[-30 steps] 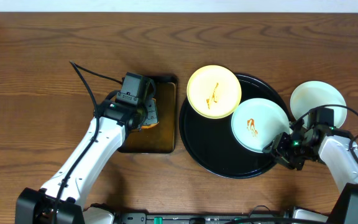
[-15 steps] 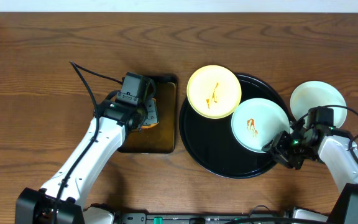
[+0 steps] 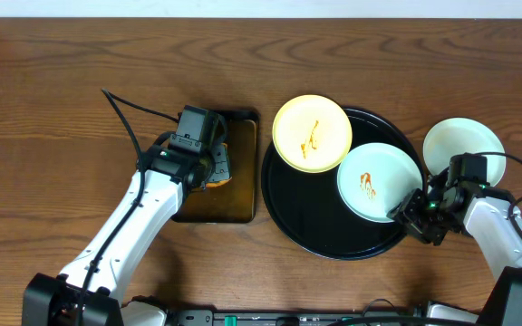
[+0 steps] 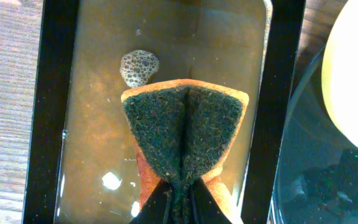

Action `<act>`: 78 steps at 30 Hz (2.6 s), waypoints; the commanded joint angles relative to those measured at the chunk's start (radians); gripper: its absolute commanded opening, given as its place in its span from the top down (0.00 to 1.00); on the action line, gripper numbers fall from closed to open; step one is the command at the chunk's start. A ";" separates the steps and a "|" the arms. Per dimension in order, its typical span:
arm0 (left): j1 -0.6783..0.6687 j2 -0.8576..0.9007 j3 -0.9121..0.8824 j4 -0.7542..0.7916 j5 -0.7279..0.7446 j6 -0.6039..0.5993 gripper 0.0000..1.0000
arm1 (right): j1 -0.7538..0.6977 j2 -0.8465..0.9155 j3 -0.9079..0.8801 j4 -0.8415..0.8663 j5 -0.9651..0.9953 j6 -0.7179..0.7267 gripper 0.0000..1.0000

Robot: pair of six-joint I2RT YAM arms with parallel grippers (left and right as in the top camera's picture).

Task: Clean dirty plates on tray and stack at the side
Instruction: 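Grasp the edge of the other pale green plate with the right gripper, then scrub the plate held by the right gripper with the left-held sponge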

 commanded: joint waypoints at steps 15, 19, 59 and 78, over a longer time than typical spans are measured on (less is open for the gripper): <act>0.002 0.005 -0.007 0.000 -0.003 0.016 0.92 | 0.065 0.000 -0.084 0.121 0.039 0.026 0.88; -0.003 0.005 -0.007 0.004 0.041 0.016 0.92 | 0.097 0.000 -0.084 0.118 0.039 0.026 0.99; -0.663 0.418 -0.007 0.787 0.359 -0.396 0.92 | 0.180 0.000 -0.084 0.096 0.038 0.029 0.99; -0.502 0.408 -0.007 0.534 0.132 -0.185 0.92 | 0.180 0.000 -0.084 0.076 0.039 0.029 0.99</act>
